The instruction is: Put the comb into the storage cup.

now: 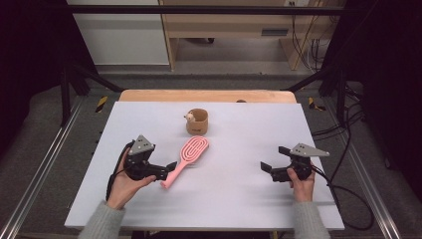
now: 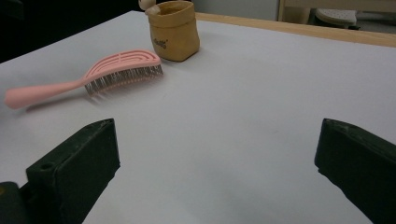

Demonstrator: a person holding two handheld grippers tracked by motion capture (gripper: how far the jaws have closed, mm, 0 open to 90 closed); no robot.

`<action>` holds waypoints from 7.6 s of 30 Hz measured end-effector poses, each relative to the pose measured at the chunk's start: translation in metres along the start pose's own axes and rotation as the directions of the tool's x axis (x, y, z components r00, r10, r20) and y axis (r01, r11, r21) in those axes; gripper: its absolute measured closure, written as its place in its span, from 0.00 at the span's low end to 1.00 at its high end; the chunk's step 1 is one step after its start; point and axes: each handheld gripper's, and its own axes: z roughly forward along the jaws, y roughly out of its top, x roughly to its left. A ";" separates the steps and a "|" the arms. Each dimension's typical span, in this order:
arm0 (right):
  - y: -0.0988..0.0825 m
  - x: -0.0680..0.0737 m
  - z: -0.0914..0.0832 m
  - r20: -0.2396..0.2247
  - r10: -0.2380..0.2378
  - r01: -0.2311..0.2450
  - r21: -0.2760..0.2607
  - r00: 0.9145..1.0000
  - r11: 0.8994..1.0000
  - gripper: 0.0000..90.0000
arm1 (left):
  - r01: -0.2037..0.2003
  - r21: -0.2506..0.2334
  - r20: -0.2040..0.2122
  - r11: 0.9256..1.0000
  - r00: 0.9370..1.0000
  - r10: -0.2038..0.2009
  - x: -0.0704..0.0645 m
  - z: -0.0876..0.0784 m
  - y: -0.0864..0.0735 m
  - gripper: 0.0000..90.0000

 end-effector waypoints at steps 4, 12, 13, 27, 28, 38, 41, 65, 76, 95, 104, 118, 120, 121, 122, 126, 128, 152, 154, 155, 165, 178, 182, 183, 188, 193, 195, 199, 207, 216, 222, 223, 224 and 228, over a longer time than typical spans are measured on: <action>0.000 0.000 0.000 0.000 0.000 0.000 0.000 1.000 1.000 0.00 | -0.011 0.005 0.000 1.000 1.000 0.011 -0.002 0.001 0.004 0.00; 0.000 0.000 -0.001 0.000 0.002 -0.002 -0.006 1.000 1.000 0.00 | -0.018 0.018 -0.005 1.000 1.000 0.018 -0.002 0.004 0.011 0.00; 0.000 0.000 -0.001 -0.001 0.002 -0.002 -0.007 1.000 1.000 0.00 | -0.021 0.021 0.002 1.000 1.000 0.021 -0.001 0.005 0.012 0.00; 0.000 0.000 0.000 0.000 0.004 -0.004 -0.004 1.000 1.000 0.00 | -0.009 0.063 0.003 0.998 1.000 0.009 0.004 0.024 0.009 0.00; 0.000 0.000 0.000 0.001 0.003 -0.003 -0.003 1.000 1.000 0.00 | -0.007 0.066 0.004 0.998 1.000 0.007 0.004 0.025 0.009 0.00; 0.000 0.000 0.000 0.000 -0.001 0.001 0.001 1.000 1.000 0.00 | -0.011 0.097 -0.007 0.995 1.000 0.012 0.002 0.039 0.009 0.00; 0.000 0.000 0.000 -0.001 0.001 -0.001 0.001 1.000 1.000 0.00 | -0.017 0.107 -0.010 0.994 1.000 0.018 0.001 0.042 0.008 0.00; 0.000 0.000 0.001 -0.001 -0.001 0.001 0.001 1.000 1.000 0.00 | -0.014 0.207 -0.030 0.978 0.999 0.021 -0.005 0.070 -0.008 0.03; 0.000 0.000 0.001 -0.002 -0.002 0.002 0.000 1.000 1.000 0.00 | -0.031 0.252 -0.030 0.967 0.999 0.040 -0.010 0.079 -0.014 0.11; 0.000 0.000 0.001 0.000 0.000 0.000 0.003 1.000 1.000 0.00 | -0.033 0.301 -0.036 0.953 0.998 0.046 -0.014 0.087 -0.018 0.43; 0.000 0.000 0.001 -0.001 0.001 -0.001 0.003 1.000 1.000 0.00 | -0.023 0.313 -0.029 0.950 0.999 0.033 -0.014 0.088 -0.019 0.58; 0.000 0.000 0.000 0.000 0.006 -0.006 -0.002 1.000 1.000 0.00 | -0.021 0.342 -0.026 0.940 0.999 0.032 -0.014 0.094 -0.018 0.68; 0.000 0.000 0.000 -0.001 0.006 -0.006 -0.003 1.000 1.000 0.00 | -0.021 0.343 -0.030 0.939 0.999 0.033 -0.014 0.094 -0.018 0.69; 0.000 0.000 0.000 -0.001 0.007 -0.007 -0.004 1.000 1.000 0.00 | -0.022 0.345 -0.030 0.938 0.999 0.034 -0.014 0.094 -0.018 0.70; 0.000 0.000 0.000 -0.001 0.006 -0.006 -0.003 1.000 1.000 0.00 | -0.019 0.345 -0.032 0.938 0.999 0.032 -0.014 0.094 -0.018 0.71; 0.000 0.000 0.000 -0.001 0.007 -0.007 -0.004 1.000 1.000 0.00 | -0.011 0.349 -0.036 0.937 0.999 0.025 -0.013 0.094 -0.018 0.74; 0.000 0.000 0.000 -0.001 0.007 -0.007 -0.004 1.000 1.000 0.00 | -0.010 0.352 -0.035 0.936 0.999 0.024 -0.013 0.094 -0.018 0.74; 0.000 0.000 0.001 -0.001 0.006 -0.006 -0.002 1.000 1.000 0.00 | -0.021 0.329 -0.040 0.944 0.999 0.036 -0.013 0.089 -0.017 0.77; 0.000 0.000 0.001 -0.003 0.009 -0.009 0.001 1.000 1.000 0.00 | -0.018 0.321 -0.037 0.947 0.999 0.032 -0.013 0.087 -0.016 0.77; 0.000 0.000 0.001 -0.002 0.008 -0.008 0.000 1.000 1.000 0.00 | -0.016 0.316 -0.039 0.949 0.999 0.030 -0.013 0.087 -0.016 0.77; 0.000 0.000 0.001 -0.002 0.007 -0.007 -0.003 1.000 1.000 0.00 | -0.012 0.299 -0.039 0.954 0.999 0.025 -0.013 0.080 -0.014 0.77; 0.000 0.000 0.001 -0.005 0.009 -0.009 -0.003 1.000 1.000 0.00 | -0.017 0.254 -0.049 0.967 0.998 0.030 -0.014 0.068 -0.009 0.77; 0.000 0.000 0.001 -0.005 0.010 -0.010 -0.004 1.000 1.000 0.00 | -0.018 0.238 -0.052 0.971 0.998 0.031 -0.014 0.064 -0.007 0.77; 0.000 0.000 0.000 -0.007 0.011 -0.011 -0.005 1.000 1.000 0.00 | -0.020 0.235 -0.052 0.972 0.998 0.033 -0.014 0.063 -0.007 0.77; 0.001 0.000 0.000 -0.011 0.014 -0.014 -0.009 1.000 1.000 0.00 | -0.022 0.218 -0.056 0.976 0.998 0.035 -0.015 0.059 -0.005 0.77; 0.001 0.000 -0.001 -0.009 0.013 -0.013 -0.013 1.000 1.000 0.00 | -0.022 0.195 -0.061 0.981 0.998 0.035 -0.017 0.055 -0.003 0.77; 0.001 0.000 0.000 -0.009 0.014 -0.014 -0.014 1.000 1.000 0.00 | -0.029 0.186 -0.062 0.982 0.997 0.041 -0.018 0.052 -0.002 0.77; 0.002 0.001 0.000 -0.007 0.011 -0.011 -0.017 1.000 1.000 0.00 | -0.027 0.177 -0.062 0.984 0.997 0.039 -0.018 0.050 -0.001 0.77; 0.004 0.002 -0.001 -0.009 0.013 -0.014 -0.023 1.000 1.000 0.00 | -0.021 0.154 -0.068 0.988 0.997 0.031 -0.018 0.044 0.001 0.77; 0.010 0.007 -0.002 -0.029 0.018 -0.019 -0.049 0.999 0.999 0.00 | -0.023 0.139 -0.067 0.990 0.997 0.032 -0.019 0.042 0.002 0.77; 0.015 0.013 0.001 -0.036 0.012 -0.013 -0.049 0.999 0.999 0.00 | -0.017 0.123 -0.073 0.992 0.997 0.026 -0.019 0.040 0.004 0.77; 0.015 0.013 0.001 -0.036 0.012 -0.013 -0.049 0.999 0.999 0.00 | -0.016 0.119 -0.074 0.993 0.997 0.025 -0.019 0.039 0.004 0.77; 0.015 0.014 0.001 -0.036 0.009 -0.010 -0.046 0.999 0.999 0.00 | -0.017 0.116 -0.075 0.993 0.997 0.026 -0.019 0.039 0.005 0.77; 0.019 0.019 0.004 -0.036 0.012 -0.014 -0.047 0.999 0.999 0.00 | -0.018 0.102 -0.079 0.995 0.997 0.026 -0.020 0.037 0.006 0.77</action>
